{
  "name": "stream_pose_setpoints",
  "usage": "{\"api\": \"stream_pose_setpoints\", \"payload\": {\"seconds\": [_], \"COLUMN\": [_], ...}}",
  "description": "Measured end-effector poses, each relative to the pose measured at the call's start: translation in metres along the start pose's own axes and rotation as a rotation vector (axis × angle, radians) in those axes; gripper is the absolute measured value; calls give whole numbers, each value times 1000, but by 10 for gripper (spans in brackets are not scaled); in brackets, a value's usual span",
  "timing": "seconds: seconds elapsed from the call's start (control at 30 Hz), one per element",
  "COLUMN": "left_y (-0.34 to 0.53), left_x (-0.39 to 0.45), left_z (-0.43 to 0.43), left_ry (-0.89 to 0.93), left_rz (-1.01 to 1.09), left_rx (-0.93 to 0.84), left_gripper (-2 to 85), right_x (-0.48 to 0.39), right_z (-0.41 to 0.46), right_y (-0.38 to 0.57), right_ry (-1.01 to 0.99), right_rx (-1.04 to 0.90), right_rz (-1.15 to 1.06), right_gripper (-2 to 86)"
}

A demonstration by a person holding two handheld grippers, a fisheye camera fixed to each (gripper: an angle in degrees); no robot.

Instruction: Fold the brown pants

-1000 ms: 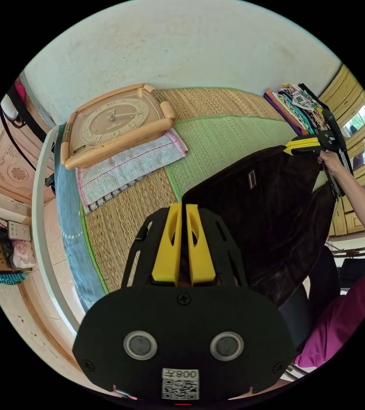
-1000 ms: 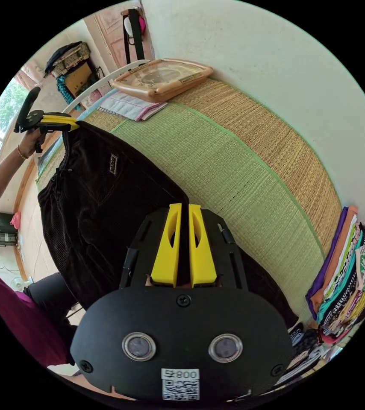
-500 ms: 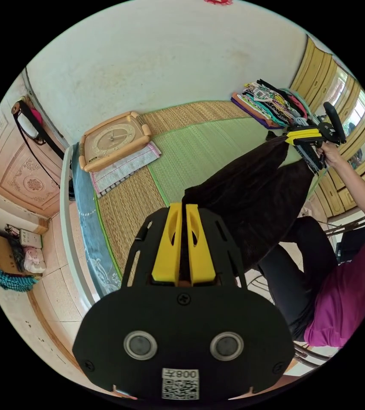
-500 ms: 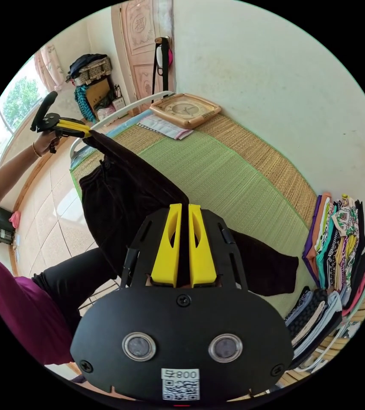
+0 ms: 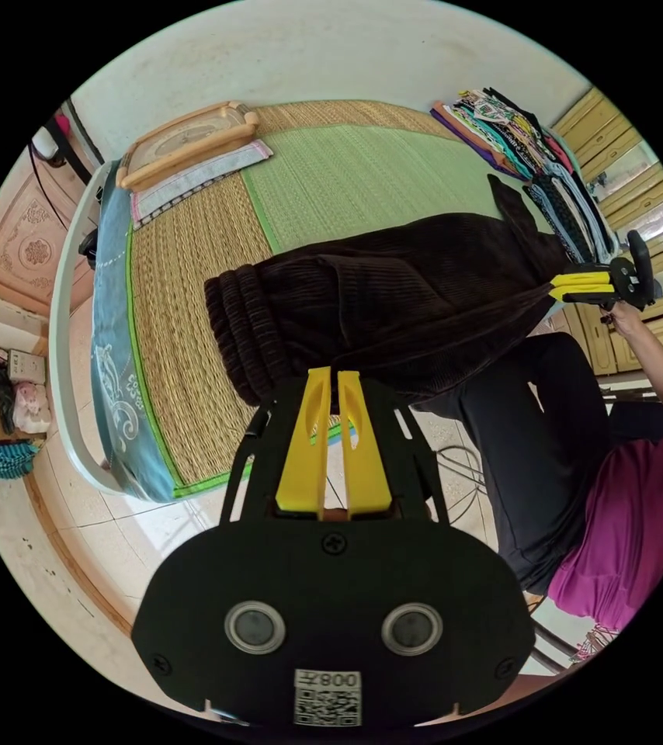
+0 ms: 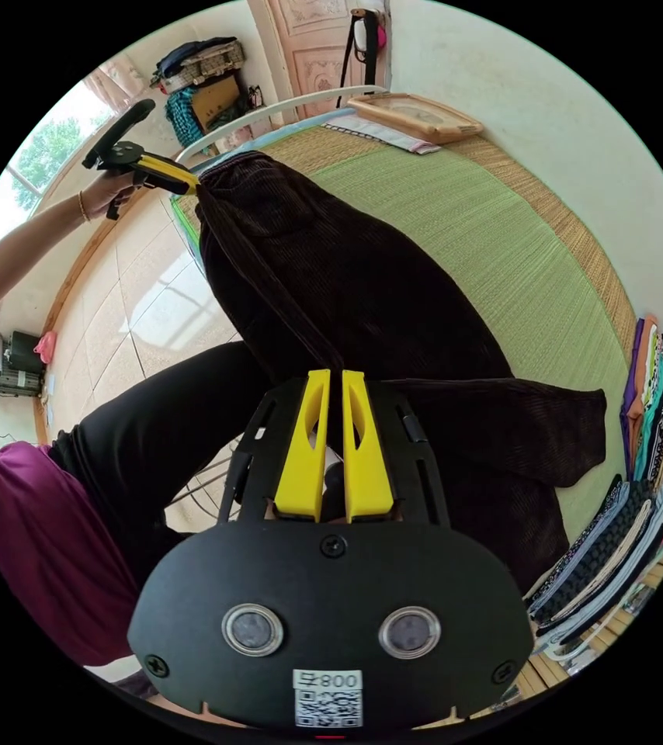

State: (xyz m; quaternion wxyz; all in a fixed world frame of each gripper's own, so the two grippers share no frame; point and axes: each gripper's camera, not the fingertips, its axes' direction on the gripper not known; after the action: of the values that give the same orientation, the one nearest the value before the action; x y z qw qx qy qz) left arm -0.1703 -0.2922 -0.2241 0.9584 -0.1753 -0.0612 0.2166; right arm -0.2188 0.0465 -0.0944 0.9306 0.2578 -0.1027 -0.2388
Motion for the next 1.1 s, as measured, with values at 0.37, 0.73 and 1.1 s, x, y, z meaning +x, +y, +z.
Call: {"api": "stream_pose_setpoints", "payload": {"seconds": [0.37, 0.73, 1.1], "left_y": [36, 75, 119], "left_x": [7, 16, 17], "left_z": [20, 32, 37], "left_ry": [26, 24, 43], "left_rz": [-9, -54, -94], "left_rx": [-26, -19, 9], "left_gripper": [14, 20, 23], "right_x": [-14, -27, -56], "right_z": [10, 9, -39], "right_y": [20, 43, 71], "right_ry": [-54, -92, -65], "right_rx": [-72, -82, 6], "right_rz": [36, 96, 70], "right_gripper": [29, 34, 36]}}
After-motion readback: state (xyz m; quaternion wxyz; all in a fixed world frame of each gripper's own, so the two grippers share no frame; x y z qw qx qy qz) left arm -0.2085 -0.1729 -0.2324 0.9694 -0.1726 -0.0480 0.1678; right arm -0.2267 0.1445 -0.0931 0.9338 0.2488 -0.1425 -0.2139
